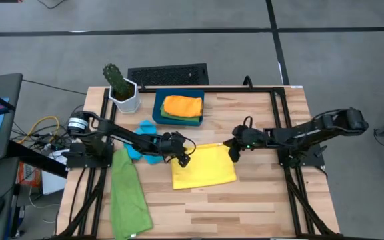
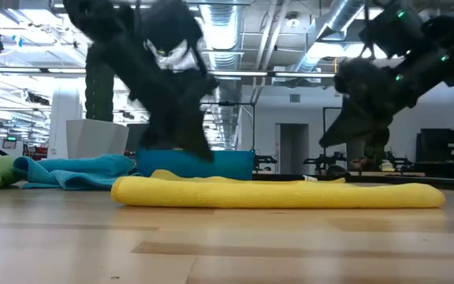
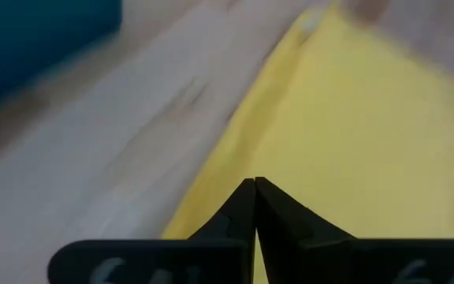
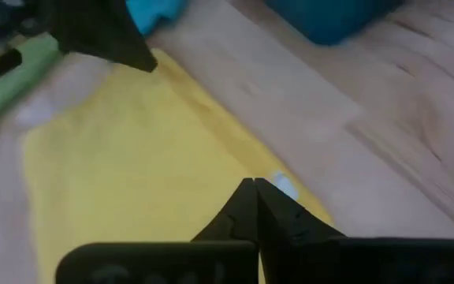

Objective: Fold microfiber towels
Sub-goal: Fold the yellow towel

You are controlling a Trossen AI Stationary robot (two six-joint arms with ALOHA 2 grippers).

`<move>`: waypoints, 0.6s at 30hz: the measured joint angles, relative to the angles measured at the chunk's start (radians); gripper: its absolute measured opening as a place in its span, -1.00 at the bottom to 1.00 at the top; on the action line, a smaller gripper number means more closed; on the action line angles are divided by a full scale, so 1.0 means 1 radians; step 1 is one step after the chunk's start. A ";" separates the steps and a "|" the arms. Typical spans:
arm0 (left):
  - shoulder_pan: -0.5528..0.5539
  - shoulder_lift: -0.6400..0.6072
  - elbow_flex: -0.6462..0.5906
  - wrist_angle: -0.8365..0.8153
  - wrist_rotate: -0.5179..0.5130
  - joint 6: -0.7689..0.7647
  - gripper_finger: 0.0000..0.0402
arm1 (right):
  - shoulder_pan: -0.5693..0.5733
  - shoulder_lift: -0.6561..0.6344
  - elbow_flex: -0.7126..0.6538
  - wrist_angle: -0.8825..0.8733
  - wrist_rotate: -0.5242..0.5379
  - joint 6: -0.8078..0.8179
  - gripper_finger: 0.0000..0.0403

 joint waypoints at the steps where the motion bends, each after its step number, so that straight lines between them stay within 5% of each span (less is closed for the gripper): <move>1: -0.002 -0.023 0.006 -0.001 -0.008 0.016 -1.00 | 0.012 -0.014 -0.007 0.000 0.008 0.000 -0.92; 8: -0.128 -0.146 0.009 0.017 -0.047 -0.009 -1.00 | 0.206 -0.043 -0.046 0.101 -0.021 0.007 -0.91; 18: -0.374 0.031 0.006 0.183 -0.263 -0.201 -1.00 | 0.479 0.170 -0.103 0.297 0.234 0.136 -0.91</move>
